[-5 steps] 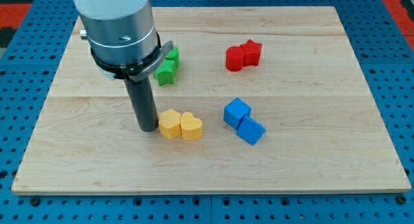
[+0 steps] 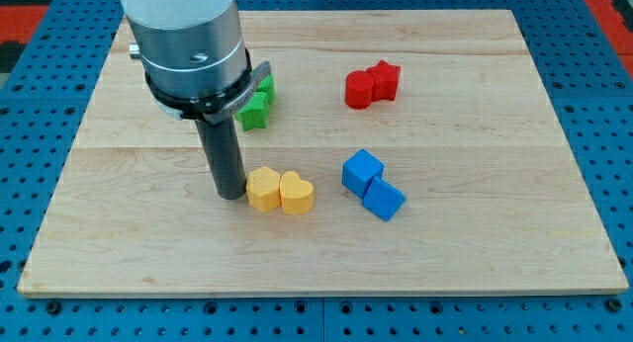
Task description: Move the red star to the top right of the red circle
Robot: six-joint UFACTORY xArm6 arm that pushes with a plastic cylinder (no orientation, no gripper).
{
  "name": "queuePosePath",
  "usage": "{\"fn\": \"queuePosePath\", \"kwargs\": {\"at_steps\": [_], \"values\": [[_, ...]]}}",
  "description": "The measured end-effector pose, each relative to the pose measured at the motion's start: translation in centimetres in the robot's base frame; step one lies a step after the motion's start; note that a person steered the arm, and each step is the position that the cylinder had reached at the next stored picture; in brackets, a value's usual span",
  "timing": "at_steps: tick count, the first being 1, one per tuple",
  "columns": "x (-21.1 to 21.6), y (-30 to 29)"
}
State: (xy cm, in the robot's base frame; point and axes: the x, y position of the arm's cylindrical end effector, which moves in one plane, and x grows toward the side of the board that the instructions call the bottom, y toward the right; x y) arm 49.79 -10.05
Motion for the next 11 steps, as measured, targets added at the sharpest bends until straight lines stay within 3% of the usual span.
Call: {"fn": "queuePosePath", "kwargs": {"at_steps": [1, 6, 8, 10, 11], "values": [[-3.8, 0.7], [-16.9, 18.0], [-16.0, 20.9], [-19.9, 28.3], [-17.1, 29.3]]}}
